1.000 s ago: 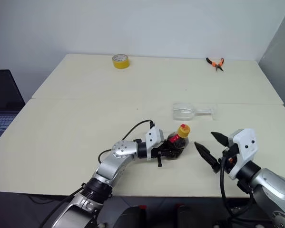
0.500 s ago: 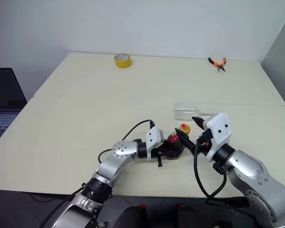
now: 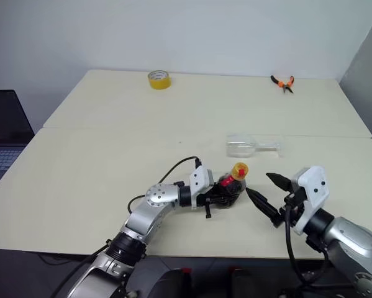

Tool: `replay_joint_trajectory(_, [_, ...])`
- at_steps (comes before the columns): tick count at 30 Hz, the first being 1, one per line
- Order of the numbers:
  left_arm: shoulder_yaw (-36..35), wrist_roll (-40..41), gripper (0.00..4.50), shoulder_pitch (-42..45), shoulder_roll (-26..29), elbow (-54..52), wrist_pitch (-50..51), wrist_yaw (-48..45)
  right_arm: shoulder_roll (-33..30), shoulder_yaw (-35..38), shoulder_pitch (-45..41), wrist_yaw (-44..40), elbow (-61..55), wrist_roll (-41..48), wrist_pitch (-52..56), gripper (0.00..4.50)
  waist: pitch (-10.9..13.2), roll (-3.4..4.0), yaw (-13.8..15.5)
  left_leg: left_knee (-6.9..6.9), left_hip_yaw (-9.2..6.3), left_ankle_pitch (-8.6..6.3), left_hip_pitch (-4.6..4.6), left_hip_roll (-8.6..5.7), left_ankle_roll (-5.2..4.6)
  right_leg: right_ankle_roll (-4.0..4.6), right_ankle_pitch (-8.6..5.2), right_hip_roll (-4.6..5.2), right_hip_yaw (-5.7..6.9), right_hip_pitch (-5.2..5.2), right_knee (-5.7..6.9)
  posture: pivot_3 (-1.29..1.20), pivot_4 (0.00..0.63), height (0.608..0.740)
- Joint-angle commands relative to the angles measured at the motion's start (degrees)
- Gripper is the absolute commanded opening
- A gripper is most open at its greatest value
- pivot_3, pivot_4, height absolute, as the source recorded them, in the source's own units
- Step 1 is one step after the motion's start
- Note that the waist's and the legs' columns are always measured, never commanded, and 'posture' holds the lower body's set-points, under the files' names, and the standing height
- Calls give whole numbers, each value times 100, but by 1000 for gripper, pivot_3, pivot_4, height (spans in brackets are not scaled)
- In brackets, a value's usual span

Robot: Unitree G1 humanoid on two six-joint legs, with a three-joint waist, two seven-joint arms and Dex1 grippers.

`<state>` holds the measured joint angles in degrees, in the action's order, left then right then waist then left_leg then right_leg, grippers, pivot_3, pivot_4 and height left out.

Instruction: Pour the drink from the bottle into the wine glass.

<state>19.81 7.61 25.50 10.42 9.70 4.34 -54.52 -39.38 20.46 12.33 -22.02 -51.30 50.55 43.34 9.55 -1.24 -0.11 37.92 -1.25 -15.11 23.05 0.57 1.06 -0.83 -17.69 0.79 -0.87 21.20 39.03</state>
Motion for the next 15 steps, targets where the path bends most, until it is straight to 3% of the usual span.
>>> replay_joint_trajectory(1, [-20,58,759,69,-29,-155,-142,-17,-192,244,-47,-114,-279,491,-20,3628,0,0,-5,0,1,0,-2,0,0,0,0,0,-1,-1,0,0,150,740])
replay_joint_trajectory(9, [11,42,757,77,-53,-167,-148,-14,302,-743,-1114,898,-8,300,7,3628,1,-2,-6,-1,-1,0,-1,0,0,-1,0,-10,0,0,-1,0,150,740])
replay_joint_trajectory(15, [18,32,757,66,-59,-189,-142,1,583,-1209,-1403,1062,226,-74,-59,3628,1,-2,-4,0,1,0,1,-1,1,-1,0,-9,-2,1,-2,0,150,740])
